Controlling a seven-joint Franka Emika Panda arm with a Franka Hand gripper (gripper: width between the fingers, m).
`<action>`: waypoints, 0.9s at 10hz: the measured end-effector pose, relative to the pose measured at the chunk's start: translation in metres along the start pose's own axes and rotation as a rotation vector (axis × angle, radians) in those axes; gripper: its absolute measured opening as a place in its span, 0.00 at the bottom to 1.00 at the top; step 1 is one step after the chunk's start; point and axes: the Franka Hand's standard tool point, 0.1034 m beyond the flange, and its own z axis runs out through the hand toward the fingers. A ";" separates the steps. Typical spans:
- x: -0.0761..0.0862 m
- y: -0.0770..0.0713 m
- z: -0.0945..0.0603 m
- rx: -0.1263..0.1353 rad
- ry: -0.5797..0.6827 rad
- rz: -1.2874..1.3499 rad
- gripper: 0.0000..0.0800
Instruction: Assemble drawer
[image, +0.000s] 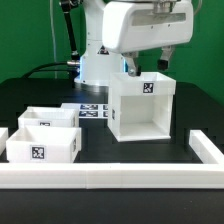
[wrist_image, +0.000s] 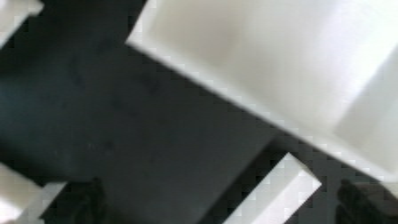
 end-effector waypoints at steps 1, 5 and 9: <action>-0.006 -0.010 0.000 0.000 -0.008 0.071 0.81; -0.012 -0.020 0.004 0.024 -0.014 0.131 0.81; -0.028 -0.044 0.011 0.030 -0.021 0.293 0.81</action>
Offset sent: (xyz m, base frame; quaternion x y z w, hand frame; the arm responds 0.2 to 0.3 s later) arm 0.0000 0.0000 0.0000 0.0000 0.0000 0.0000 1.0000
